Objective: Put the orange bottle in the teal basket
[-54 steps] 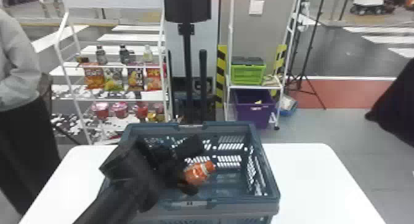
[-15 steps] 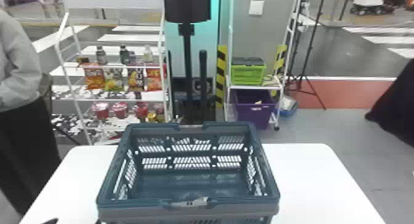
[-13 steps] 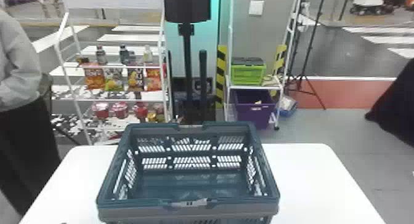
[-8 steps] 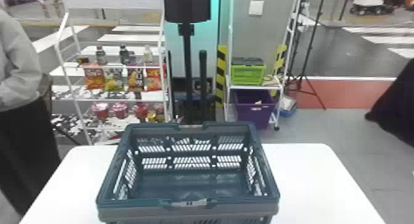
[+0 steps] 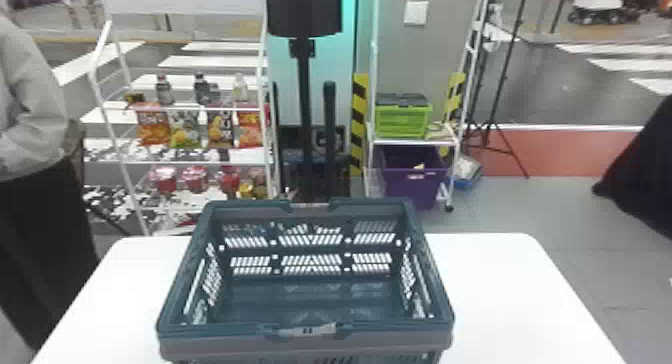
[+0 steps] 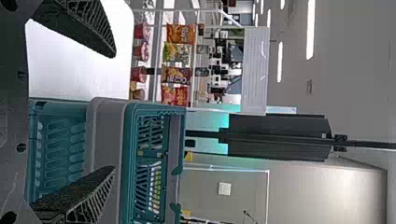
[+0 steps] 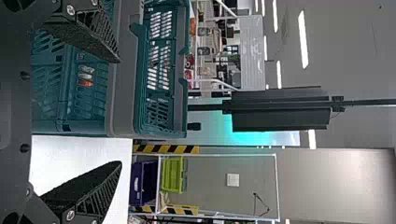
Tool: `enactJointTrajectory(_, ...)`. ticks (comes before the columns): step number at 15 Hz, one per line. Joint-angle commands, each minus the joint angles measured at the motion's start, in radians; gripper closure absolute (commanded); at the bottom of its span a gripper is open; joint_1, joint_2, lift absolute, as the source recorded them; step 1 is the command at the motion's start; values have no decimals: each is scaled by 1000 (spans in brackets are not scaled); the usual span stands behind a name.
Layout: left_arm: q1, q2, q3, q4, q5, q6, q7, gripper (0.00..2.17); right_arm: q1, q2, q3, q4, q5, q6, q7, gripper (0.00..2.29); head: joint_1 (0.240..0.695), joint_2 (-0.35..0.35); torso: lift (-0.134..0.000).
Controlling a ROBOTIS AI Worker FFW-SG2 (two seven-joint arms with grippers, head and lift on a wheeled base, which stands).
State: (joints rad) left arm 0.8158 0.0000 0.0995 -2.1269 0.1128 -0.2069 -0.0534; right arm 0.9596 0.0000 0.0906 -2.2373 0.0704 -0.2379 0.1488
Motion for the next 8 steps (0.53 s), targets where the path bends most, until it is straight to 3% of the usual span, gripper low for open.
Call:
enactJointTrajectory(1, 3, -3, 6, 1, 2, 1, -3, 19, -5, 1, 0, 2, 0, 4, 0, 113, 499, 0, 0)
enactJointTrajectory(8, 13, -3, 8, -2, 5, -5, -11, 19, -9, 1, 0, 2, -3, 10, 0, 113, 499, 0, 0)
